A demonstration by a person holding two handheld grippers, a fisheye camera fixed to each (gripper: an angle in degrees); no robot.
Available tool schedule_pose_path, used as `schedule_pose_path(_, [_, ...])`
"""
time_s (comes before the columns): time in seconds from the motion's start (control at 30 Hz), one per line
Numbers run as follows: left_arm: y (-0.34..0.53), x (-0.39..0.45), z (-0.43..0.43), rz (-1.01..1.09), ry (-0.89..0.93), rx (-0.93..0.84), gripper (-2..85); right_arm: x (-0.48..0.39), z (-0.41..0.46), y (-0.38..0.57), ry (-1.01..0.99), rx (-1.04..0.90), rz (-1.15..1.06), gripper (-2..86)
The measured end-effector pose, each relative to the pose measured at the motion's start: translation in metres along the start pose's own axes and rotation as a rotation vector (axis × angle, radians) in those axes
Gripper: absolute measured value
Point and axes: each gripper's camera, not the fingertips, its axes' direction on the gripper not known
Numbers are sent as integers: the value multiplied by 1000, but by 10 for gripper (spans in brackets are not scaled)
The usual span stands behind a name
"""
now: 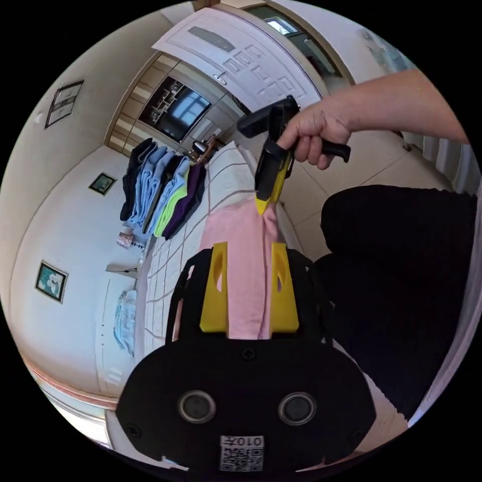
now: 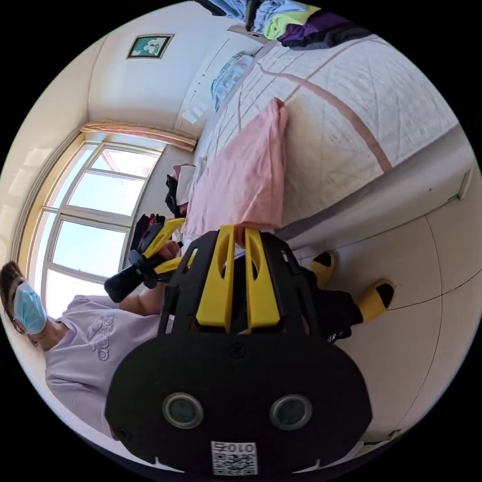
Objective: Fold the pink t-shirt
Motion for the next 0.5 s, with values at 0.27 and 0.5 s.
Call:
schedule_pose_path(0.27, [-66,56,53,94,-303,-8,83,-31,-33,-17,-38,-56,-122,76])
schedule_pose_path(0.5, [-45,23,44,-164,-150,33,67,41,-66,-25,-247,102,31,170])
